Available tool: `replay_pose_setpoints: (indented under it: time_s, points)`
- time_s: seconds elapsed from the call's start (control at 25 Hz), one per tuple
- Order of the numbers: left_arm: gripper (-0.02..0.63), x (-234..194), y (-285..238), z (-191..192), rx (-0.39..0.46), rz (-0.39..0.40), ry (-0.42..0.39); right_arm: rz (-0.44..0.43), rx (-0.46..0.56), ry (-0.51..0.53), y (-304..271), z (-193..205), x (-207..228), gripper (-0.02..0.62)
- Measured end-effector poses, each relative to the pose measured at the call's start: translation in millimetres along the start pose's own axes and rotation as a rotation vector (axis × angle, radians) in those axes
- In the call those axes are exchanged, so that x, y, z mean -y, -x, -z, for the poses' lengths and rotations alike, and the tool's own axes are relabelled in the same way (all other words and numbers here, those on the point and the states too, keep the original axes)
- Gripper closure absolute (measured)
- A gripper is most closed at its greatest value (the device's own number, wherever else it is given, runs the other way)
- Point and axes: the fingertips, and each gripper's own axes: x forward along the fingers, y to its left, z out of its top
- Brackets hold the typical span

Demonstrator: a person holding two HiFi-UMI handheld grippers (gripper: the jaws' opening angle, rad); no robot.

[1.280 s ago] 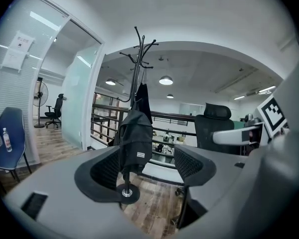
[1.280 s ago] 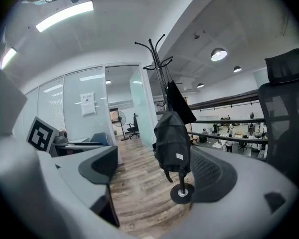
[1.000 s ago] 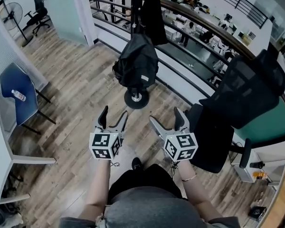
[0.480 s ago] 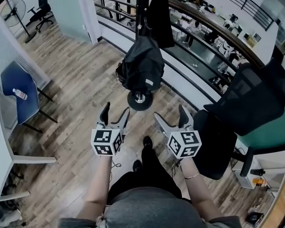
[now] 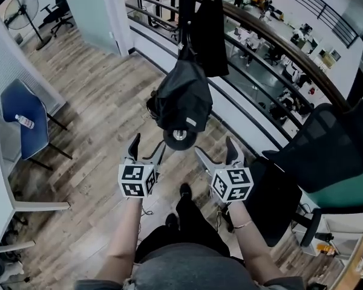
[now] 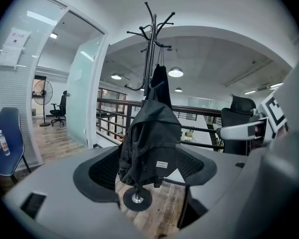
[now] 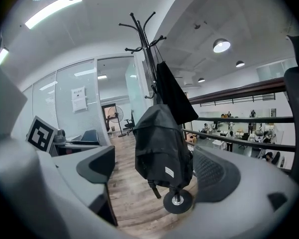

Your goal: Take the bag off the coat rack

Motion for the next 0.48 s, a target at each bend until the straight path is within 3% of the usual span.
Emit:
replay_pose_setpoints:
  time_s: [0.2, 0.48]
  points:
    - [0.273, -11, -42, 4, -0.038, -0.012, -0.024, -0.009, -0.036, 0.005, -39, 2, 29, 0.120]
    - [0.273, -20, -90, 8, -0.069, -0.017, 0.008, -0.029, -0.091, 0.032, -83, 10, 56, 0.118]
